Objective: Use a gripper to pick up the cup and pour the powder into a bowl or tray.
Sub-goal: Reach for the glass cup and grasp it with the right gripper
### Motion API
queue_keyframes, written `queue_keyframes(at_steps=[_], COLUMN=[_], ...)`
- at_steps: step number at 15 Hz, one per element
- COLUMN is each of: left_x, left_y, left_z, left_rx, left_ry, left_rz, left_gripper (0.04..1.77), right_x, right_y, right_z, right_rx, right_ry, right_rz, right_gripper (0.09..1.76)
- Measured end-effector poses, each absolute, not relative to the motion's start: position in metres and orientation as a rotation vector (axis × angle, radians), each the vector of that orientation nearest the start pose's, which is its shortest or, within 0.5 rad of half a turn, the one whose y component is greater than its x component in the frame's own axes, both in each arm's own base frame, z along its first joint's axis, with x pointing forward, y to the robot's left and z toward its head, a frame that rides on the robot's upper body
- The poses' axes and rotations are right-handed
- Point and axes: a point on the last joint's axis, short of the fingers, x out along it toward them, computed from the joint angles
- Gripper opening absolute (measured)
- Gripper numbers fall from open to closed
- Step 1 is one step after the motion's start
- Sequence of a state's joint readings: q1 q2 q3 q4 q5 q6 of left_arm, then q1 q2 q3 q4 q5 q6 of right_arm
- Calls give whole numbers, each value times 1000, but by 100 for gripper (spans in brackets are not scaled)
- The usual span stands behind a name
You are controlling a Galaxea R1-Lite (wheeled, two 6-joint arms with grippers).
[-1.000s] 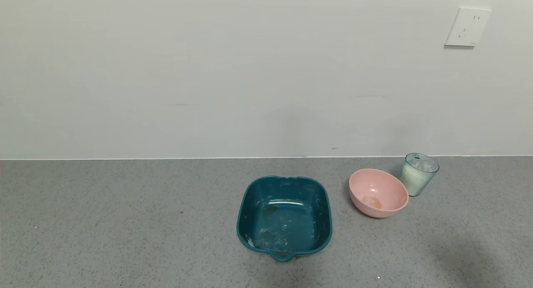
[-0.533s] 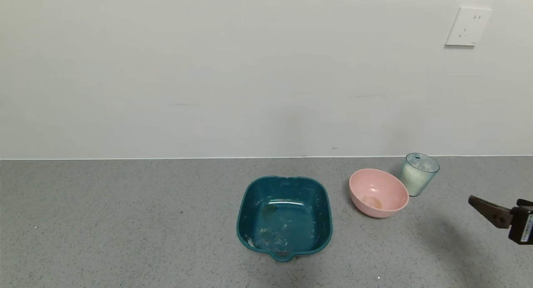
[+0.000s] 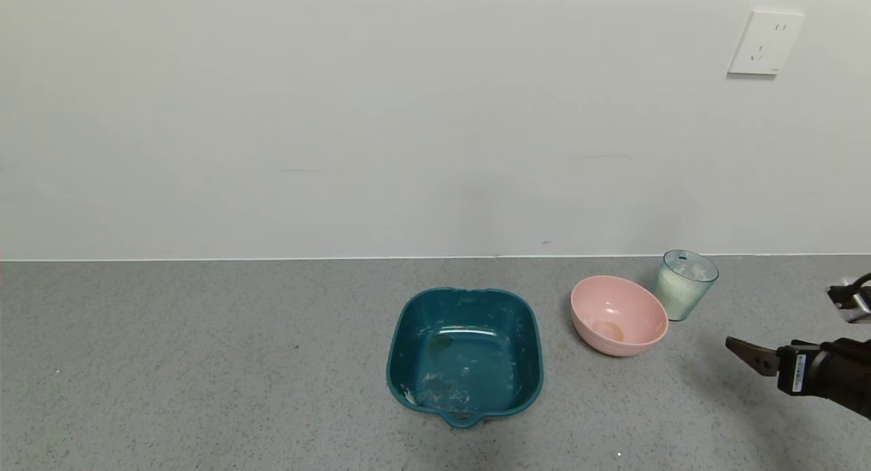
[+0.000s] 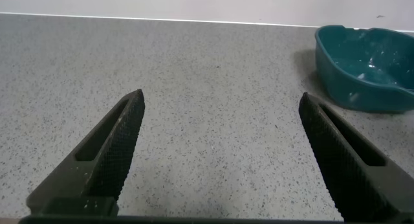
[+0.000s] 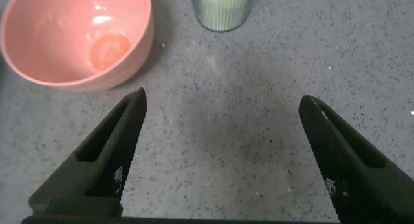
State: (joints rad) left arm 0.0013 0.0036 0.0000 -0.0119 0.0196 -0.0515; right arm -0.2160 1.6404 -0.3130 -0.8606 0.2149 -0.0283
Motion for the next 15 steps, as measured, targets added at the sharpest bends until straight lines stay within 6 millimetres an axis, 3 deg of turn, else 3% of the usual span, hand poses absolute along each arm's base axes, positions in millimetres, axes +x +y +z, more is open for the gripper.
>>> queue_keyframes(at_steps=[10,15], left_x=[-23,-23], left_y=[0,0], left_z=[77,77], left_rx=[-51,-52], left_ry=[-8,-9], left_rz=[21,20], left_gripper=[172,172], right_x=[280,309], right_y=[-57,-64], right_z=[38,27], right_rx=[6,-2], right_ry=[372,341], right_rz=[50,46], right_gripper=[171,171])
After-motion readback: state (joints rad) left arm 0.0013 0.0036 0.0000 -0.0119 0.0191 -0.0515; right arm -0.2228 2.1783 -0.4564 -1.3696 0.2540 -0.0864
